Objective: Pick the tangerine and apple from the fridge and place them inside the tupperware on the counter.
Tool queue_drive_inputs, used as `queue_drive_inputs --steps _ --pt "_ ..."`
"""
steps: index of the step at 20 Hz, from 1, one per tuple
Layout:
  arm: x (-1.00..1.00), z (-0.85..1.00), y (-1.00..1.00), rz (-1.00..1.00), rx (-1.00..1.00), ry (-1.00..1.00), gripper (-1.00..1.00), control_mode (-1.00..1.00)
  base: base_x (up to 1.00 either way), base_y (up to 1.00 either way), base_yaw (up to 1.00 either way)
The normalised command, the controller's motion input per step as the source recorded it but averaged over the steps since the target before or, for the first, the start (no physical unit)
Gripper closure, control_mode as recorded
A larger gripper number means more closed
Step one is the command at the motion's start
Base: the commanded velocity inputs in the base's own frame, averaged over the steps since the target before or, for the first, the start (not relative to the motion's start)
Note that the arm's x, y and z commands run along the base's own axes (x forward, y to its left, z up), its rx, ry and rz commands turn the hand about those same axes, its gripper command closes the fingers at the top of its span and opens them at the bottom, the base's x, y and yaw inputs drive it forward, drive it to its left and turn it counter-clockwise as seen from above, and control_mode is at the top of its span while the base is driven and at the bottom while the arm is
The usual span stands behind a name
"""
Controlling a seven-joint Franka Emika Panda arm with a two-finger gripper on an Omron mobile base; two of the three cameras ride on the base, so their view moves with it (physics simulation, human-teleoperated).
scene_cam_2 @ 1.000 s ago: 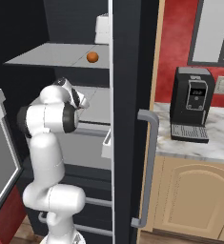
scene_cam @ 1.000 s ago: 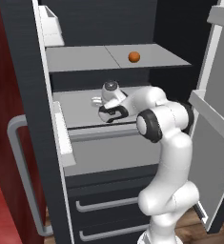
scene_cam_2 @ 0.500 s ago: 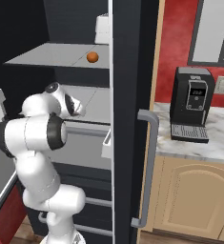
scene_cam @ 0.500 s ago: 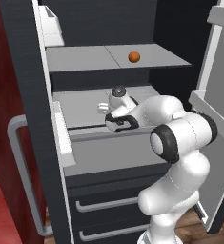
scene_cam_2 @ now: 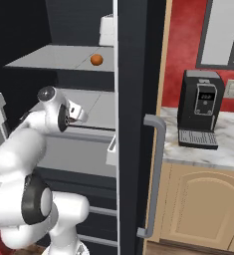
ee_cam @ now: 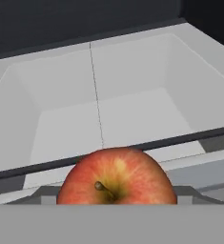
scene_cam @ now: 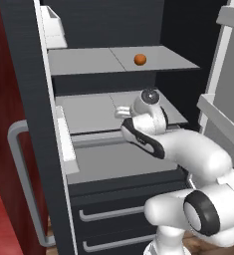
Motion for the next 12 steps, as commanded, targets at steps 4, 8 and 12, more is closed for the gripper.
queue_drive_inputs --steps 4,8,12 --pt "-1.00 0.82 -0.16 0.17 0.00 0.12 1.00 -1.00 0.00 0.00 0.00" --pt "-1.00 0.61 -0.07 0.18 0.00 0.13 1.00 -1.00 0.00 0.00 0.00" --pt "-1.00 0.53 -0.16 0.16 0.00 0.17 1.00 -1.00 0.00 0.00 0.00"
